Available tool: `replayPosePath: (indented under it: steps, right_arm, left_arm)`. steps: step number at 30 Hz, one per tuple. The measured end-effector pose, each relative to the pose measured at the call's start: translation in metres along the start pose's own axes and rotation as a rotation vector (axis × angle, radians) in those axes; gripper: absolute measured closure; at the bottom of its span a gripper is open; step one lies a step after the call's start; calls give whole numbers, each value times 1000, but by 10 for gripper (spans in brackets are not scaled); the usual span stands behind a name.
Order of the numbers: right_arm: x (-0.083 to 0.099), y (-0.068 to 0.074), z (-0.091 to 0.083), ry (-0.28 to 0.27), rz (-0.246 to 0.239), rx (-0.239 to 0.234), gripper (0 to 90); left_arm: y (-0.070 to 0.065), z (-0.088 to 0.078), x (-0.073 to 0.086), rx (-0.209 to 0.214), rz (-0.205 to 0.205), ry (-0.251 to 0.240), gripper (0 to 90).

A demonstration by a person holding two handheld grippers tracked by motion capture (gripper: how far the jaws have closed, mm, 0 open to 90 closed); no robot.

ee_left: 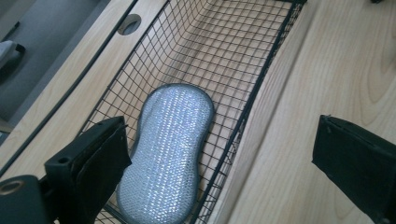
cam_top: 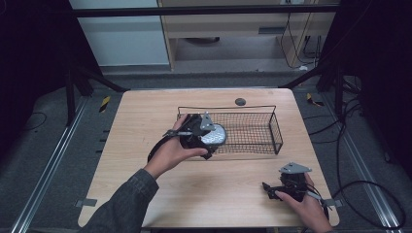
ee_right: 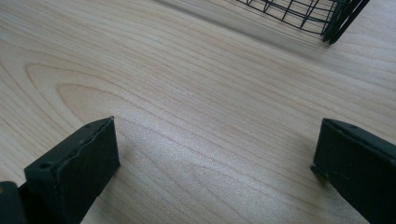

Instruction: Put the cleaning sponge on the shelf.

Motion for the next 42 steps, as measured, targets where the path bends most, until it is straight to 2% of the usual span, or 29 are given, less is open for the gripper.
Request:
replayPosePath:
  steps: [7,10,13,18,25,28,34,36,37,39,42]
  right_arm:
    - [0,0,0,-3,1,2,3]
    - [0,1,0,-3,5,2,3]
    - [0,1,-1,-4,7,4,3]
    - [1,1,-1,-3,7,4,3]
    - [1,1,-1,-3,7,4,3]
    - [1,1,-1,-4,8,5,3]
    - [1,1,-1,-3,9,5,3]
    - [1,1,-1,-4,8,5,3]
    - [1,1,-1,-4,8,5,3]
    - [1,1,-1,-4,8,5,3]
    - [1,1,-1,-4,9,5,3]
  left_arm:
    - [-15,-9,4,-5,-13,-12,29]
    - [-22,-16,11,2,-27,-11,30]
    - [-26,-23,20,-13,-39,-7,30]
    - [-25,-40,38,-15,-79,-18,32]
    - [-19,-62,66,-64,-126,-13,31]
    - [-16,-72,83,-98,-136,16,31]
    - [3,-93,119,-155,-211,38,31]
    - [8,-95,125,-166,-222,43,31]
    - [17,-98,137,-190,-236,58,32]
    - [25,-98,146,-202,-276,53,33]
    - [37,-97,158,-218,-295,67,33]
Point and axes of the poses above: each handheld gripper's, and its own axes: z roughly forward along the jaws, x roughly out of its underside, y roughly to its left, the point moved 2 cm from there along z, roughly forward along the jaws, and after that the axes turned 14 degrees about -y, right-handed, at the moved point
